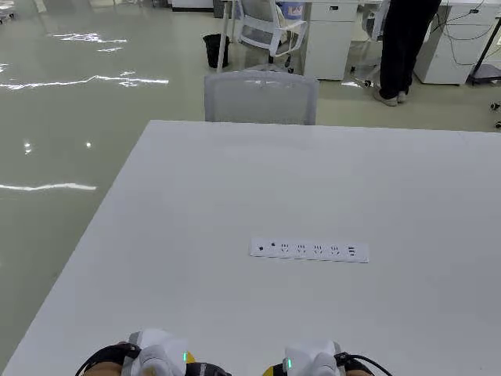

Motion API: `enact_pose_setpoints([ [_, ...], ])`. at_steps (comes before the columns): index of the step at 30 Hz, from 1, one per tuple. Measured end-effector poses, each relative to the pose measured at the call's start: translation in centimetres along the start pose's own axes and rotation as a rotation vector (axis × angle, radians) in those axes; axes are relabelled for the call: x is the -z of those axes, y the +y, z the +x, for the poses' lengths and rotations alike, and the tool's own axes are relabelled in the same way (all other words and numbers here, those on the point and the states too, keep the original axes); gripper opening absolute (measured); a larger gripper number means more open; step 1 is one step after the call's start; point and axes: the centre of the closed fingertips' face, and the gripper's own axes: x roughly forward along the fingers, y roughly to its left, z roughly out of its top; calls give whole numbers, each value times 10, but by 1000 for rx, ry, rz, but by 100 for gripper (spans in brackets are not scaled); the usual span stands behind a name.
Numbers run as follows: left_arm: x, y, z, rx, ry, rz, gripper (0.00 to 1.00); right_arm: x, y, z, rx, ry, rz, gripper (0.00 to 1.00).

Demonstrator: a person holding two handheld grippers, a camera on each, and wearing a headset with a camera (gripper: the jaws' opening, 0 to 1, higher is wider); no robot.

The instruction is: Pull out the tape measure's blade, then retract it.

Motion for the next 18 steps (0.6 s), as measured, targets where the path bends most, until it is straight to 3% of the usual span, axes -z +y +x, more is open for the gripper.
enact_pose_setpoints([
  [18,-1,-1,0,3,-1,1,28,6,2,-5,3,1,7,13],
])
